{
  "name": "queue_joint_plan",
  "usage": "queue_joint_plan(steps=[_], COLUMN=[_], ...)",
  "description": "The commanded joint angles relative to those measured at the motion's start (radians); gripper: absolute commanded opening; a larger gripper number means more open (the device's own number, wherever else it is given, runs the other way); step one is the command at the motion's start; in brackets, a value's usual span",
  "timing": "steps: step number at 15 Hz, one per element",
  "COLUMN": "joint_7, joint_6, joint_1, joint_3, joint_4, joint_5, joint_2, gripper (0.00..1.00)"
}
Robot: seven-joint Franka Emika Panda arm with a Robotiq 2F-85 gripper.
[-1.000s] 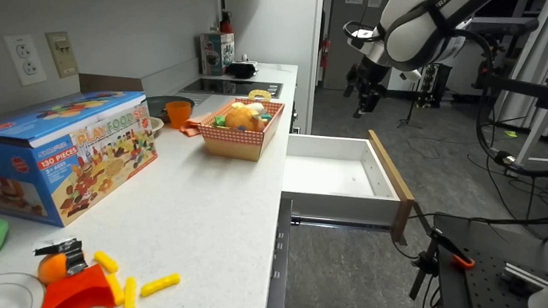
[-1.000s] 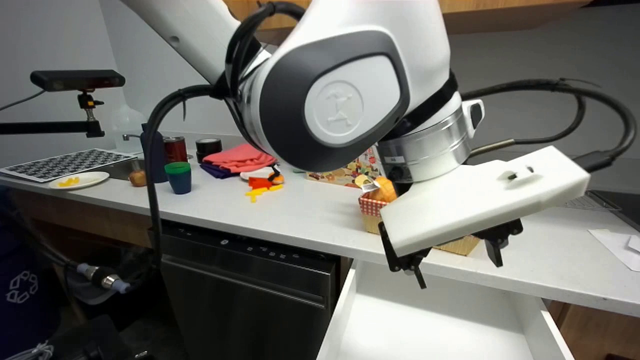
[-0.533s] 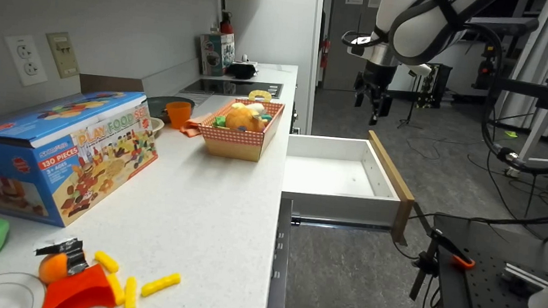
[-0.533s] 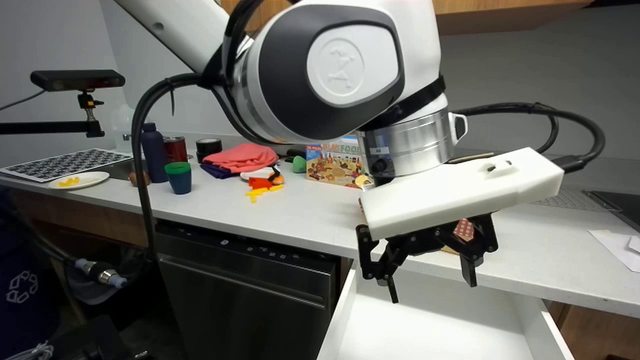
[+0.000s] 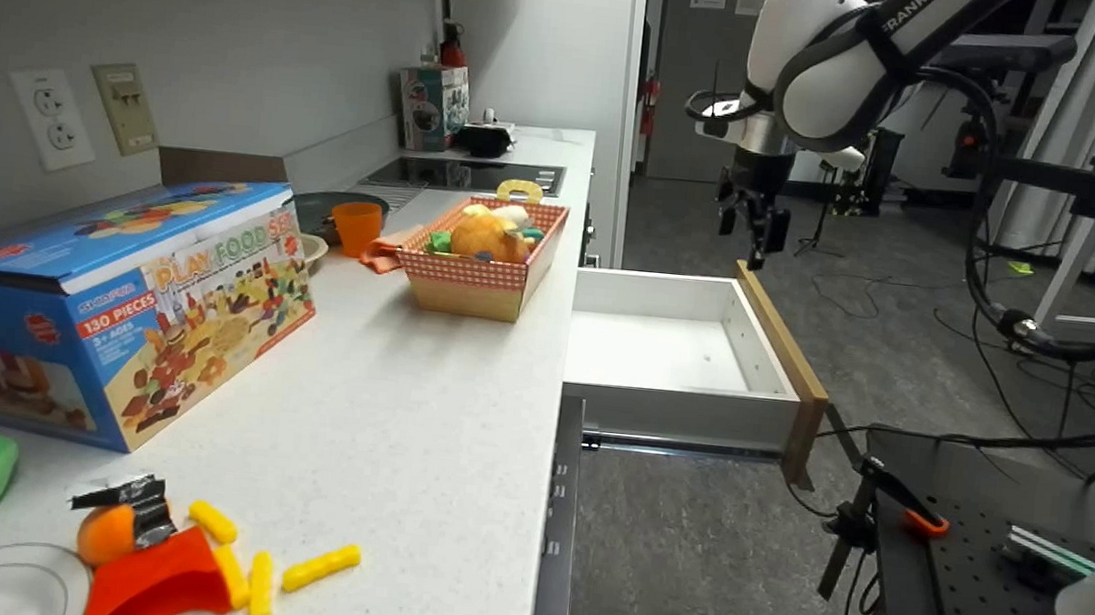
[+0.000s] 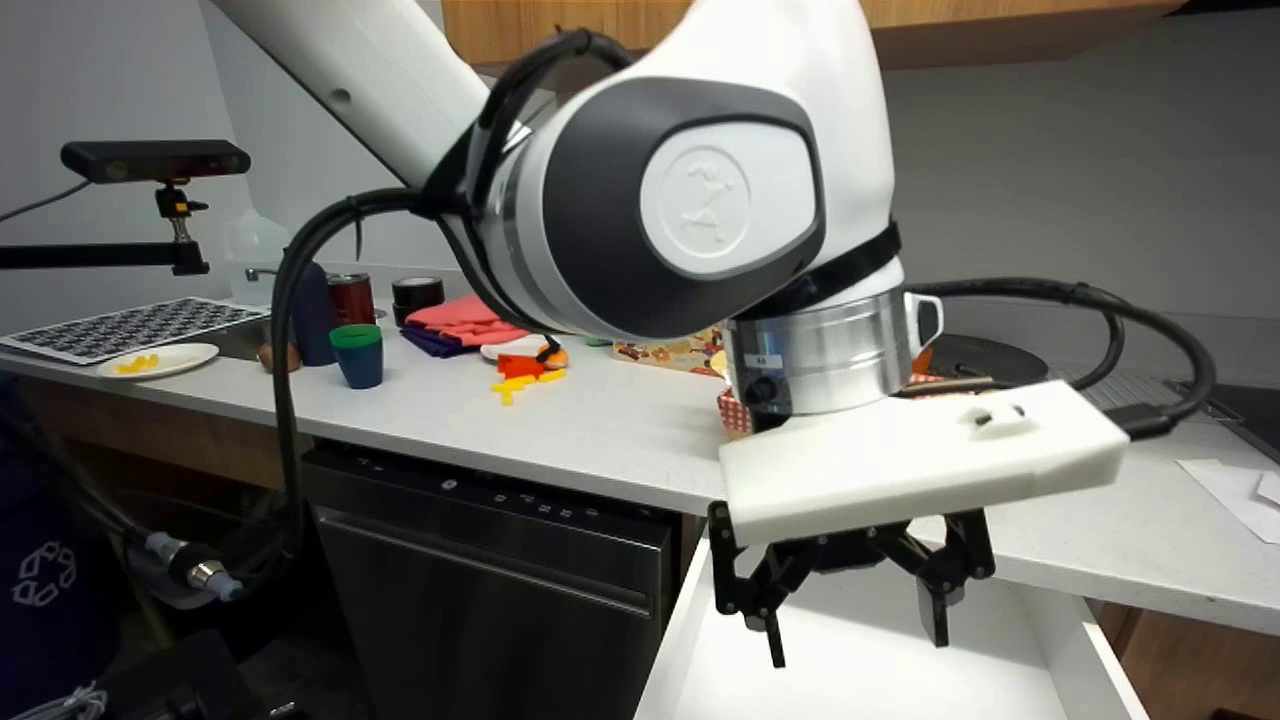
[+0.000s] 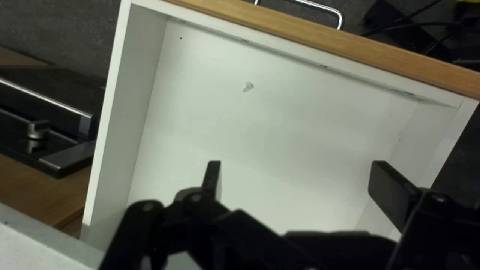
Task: Open the drawer, remove the pineapple plushie from the drawer, put it in the box, and then close the drawer
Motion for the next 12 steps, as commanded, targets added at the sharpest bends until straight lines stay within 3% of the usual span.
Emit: queue_joint_plan(steps=[1, 6, 12], joint_7=[0.062, 0.138, 0.129], joint_6=[-0.039, -0.085, -0.139], joint_1=[0.029, 0.014, -0.007], joint_3=[-0.048, -0.092, -0.141], joint_4=[0.036, 0.041, 0.039], joint_5=[-0.013, -0.025, -0.016], joint_2=[0.085, 0.147, 0.202], gripper=[1.00, 1.00, 1.00])
